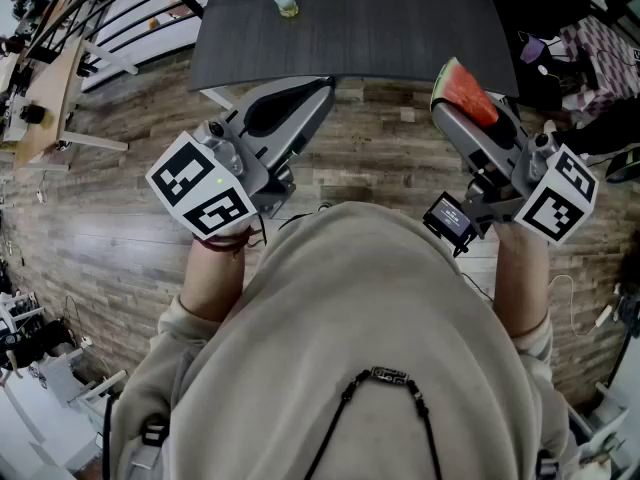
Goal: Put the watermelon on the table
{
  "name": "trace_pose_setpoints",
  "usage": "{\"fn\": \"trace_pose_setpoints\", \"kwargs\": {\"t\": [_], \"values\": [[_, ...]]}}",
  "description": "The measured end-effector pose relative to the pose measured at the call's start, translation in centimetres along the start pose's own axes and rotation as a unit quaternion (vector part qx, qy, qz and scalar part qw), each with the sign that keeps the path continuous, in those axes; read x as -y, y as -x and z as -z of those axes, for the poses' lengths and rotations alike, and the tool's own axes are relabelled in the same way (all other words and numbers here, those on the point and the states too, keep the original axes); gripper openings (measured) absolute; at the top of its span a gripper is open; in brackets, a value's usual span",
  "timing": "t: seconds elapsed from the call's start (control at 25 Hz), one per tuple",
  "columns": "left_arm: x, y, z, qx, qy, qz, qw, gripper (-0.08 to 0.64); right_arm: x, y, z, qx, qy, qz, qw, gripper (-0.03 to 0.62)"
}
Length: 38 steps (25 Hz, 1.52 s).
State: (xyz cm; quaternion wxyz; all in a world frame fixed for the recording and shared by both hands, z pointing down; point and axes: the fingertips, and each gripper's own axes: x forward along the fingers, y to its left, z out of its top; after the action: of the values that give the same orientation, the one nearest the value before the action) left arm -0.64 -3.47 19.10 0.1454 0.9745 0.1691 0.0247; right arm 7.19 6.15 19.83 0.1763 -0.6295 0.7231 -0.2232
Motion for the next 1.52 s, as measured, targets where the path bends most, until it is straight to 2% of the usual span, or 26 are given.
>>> {"fn": "trace_pose_setpoints", "kwargs": {"t": [0.32, 0.68, 0.8, 0.92, 1.16, 1.52], "values": [[1.8, -1.1, -0.3, -0.005, -0.008, 0.031, 0.9995, 0.006, -0.3, -0.3, -0.4, 0.011, -0.013, -0.010, 1.000, 0.187], [1.1, -0.7, -0.4, -0.005, -0.003, 0.019, 0.9998, 0.006, 0.5, 0.9, -1.2, 0.027, -0.020, -0.006, 0.999, 0.187], [1.1, -1.0, -0.4, 0.003, -0.002, 0.026, 0.9996, 0.006, 1.0, 1.8, -1.1, 0.031, -0.018, -0.006, 0.999, 0.187], [1.0, -1.9, 0.1, 0.007, 0.016, 0.036, 0.9992, 0.006, 1.6, 2.8, -1.3, 0.044, -0.022, -0.014, 0.999, 0.187], [1.4, -3.5, 1.2, -0.030, 0.020, 0.042, 0.9984, 0.006, 2.8, 4.5, -1.3, 0.064, -0.036, -0.019, 0.997, 0.187], [2.9, -6.0, 2.4, -0.065, 0.014, 0.058, 0.9961, 0.006, 4.9, 6.9, -1.1, 0.084, -0.058, -0.009, 0.995, 0.187]]}}
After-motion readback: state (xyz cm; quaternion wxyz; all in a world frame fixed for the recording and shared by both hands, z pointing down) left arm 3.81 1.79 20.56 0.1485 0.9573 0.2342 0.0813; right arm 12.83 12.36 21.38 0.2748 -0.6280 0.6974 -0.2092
